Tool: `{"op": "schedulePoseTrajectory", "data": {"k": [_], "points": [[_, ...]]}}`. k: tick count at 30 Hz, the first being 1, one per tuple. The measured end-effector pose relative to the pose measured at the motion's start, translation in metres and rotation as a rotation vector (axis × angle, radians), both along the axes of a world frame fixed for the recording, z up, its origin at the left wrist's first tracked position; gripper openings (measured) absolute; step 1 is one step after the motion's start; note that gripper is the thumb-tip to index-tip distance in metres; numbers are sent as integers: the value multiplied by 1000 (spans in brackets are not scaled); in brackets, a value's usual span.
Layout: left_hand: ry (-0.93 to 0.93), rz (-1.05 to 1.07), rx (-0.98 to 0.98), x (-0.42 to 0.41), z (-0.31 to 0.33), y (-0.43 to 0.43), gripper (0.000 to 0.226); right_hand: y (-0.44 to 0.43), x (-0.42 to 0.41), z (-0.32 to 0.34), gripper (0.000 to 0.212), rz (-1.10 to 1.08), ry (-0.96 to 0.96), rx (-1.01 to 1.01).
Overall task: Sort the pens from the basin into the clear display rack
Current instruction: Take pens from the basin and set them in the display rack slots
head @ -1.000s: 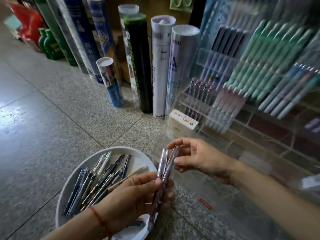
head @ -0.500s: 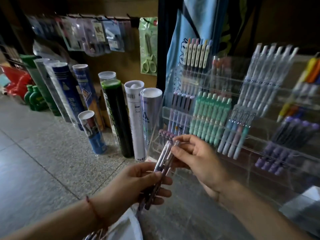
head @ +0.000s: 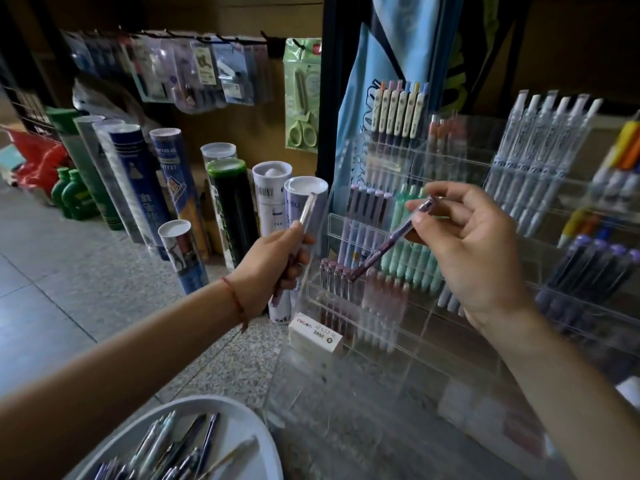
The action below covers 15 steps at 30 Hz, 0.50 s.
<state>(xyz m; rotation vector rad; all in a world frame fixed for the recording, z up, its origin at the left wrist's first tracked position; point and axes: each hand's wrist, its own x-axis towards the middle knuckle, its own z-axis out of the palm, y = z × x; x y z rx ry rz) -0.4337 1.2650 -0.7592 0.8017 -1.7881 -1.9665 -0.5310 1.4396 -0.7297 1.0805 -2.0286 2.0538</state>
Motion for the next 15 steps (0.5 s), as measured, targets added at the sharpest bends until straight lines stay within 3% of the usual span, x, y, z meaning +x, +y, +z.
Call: {"op": "schedulePoseTrajectory", "data": {"k": [4, 8, 11, 15], "points": [[-39, -74, -65, 10, -13, -6, 24, -13, 1, -7, 29, -7, 23, 5], [13, -191, 111, 12, -15, -15, 29, -29, 2, -8, 28, 13, 21, 20], [78, -294, 283, 8, -13, -14, 32, -41, 2, -7, 22, 119, -129, 22], [130, -358, 350, 3, -12, -6, 32, -56, 1, -10, 17, 261, -329, 81]]}}
